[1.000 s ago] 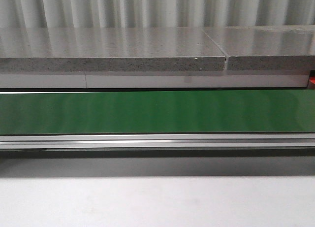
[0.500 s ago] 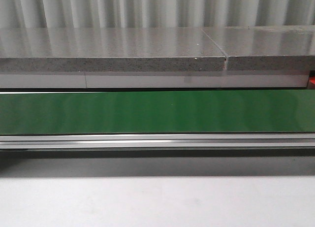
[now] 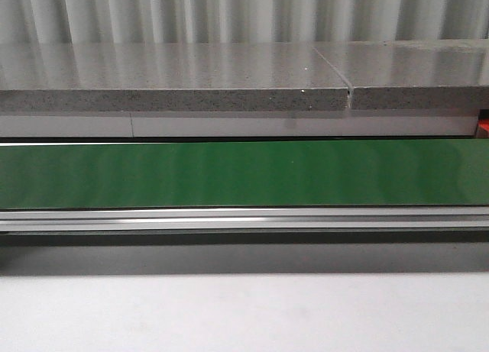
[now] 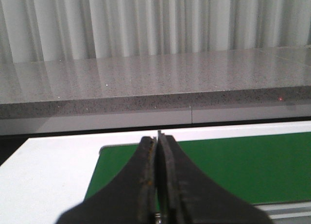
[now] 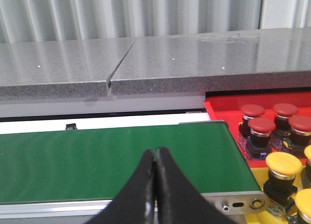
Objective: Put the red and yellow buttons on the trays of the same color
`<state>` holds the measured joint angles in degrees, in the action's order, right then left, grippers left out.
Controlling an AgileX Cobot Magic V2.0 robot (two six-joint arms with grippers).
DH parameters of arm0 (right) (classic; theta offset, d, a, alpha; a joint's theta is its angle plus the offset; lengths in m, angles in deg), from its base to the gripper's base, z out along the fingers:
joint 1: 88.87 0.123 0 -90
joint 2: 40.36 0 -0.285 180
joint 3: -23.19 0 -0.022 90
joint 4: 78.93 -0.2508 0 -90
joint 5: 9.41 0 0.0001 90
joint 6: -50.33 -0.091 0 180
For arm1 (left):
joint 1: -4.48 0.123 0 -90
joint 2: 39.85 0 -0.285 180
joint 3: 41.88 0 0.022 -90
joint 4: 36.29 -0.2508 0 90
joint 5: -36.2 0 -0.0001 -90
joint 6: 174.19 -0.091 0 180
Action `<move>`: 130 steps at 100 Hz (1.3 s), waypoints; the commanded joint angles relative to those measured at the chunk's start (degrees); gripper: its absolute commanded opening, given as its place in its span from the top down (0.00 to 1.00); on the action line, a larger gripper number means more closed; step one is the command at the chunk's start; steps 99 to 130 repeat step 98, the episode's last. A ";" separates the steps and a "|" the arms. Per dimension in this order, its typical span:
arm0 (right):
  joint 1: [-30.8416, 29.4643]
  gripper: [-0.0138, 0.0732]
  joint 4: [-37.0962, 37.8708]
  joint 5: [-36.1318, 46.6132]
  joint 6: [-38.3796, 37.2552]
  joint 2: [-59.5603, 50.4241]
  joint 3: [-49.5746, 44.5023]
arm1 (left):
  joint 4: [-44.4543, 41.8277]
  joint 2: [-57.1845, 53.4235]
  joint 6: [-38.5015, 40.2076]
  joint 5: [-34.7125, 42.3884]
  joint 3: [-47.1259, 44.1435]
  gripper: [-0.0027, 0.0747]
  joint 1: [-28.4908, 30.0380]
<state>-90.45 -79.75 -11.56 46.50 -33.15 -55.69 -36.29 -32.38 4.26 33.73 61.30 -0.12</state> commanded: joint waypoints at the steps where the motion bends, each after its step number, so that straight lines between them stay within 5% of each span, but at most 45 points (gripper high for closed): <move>1: -0.31 0.96 0.28 4.48 0.08 -1.05 1.10 | 0.84 -1.73 0.55 3.23 -3.55 0.99 -0.10; 130: -0.31 0.96 0.28 4.48 0.08 -1.05 1.10 | 0.84 -1.73 0.55 4.43 -3.55 0.99 -0.10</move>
